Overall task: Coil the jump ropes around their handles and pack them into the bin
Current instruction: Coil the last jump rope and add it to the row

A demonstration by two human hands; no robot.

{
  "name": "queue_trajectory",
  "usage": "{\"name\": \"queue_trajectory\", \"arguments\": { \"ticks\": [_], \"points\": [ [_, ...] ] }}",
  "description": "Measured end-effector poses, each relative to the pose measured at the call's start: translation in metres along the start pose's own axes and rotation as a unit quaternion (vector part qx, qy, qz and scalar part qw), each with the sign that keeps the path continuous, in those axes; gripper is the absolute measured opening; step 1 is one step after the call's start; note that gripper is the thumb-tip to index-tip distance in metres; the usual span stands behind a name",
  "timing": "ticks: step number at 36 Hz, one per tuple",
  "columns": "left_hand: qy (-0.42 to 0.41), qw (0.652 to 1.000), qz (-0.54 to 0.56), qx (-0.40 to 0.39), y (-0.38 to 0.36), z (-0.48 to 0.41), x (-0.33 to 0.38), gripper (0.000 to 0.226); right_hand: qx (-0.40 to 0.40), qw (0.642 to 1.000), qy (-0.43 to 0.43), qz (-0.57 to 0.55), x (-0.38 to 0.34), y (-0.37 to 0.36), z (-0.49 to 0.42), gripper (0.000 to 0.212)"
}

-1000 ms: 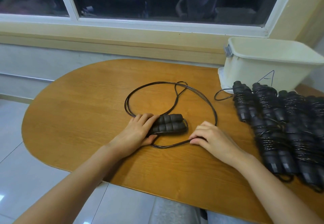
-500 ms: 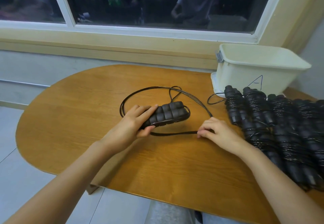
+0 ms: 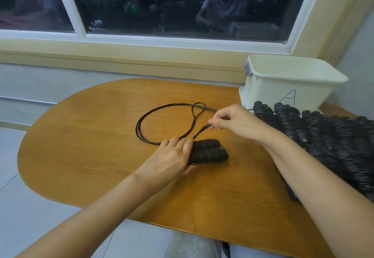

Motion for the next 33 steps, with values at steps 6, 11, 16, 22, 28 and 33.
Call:
{"name": "queue_trajectory", "arguments": {
  "ticks": [6,11,16,22,28,33],
  "points": [
    [0.101,0.995,0.008,0.009,-0.001,-0.010,-0.028,0.068,0.058,0.995,0.003,0.085,-0.021,-0.019,0.046,0.032],
    [0.133,0.988,0.066,0.053,0.011,-0.014,-0.038,0.065,0.087,0.994,-0.012,-0.068,-0.010,-0.038,0.068,0.036],
    [0.140,0.963,0.210,0.093,0.021,-0.008,-0.036,0.069,0.049,0.956,-0.070,-0.279,0.009,-0.064,0.069,0.022],
    [0.128,0.912,0.377,0.094,0.027,-0.004,-0.024,0.079,0.049,0.904,-0.095,-0.413,0.009,-0.074,0.057,0.025],
    [0.106,0.906,0.408,0.034,0.030,-0.005,-0.017,0.066,0.084,0.899,-0.074,-0.424,0.008,-0.072,0.056,0.024],
    [0.114,0.881,0.458,0.029,0.030,-0.004,-0.013,0.063,0.100,0.902,-0.068,-0.414,0.011,-0.071,0.057,0.027]
  ]
}}
Point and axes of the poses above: each hand's wrist, its own z-axis away from the middle knuckle, its own y-axis out of the back of the hand, x = y × z, the point moved 9 cm from there along -z, towards the middle knuckle, and after that the axes turned 10 degrees about z, right-handed, at the moved point
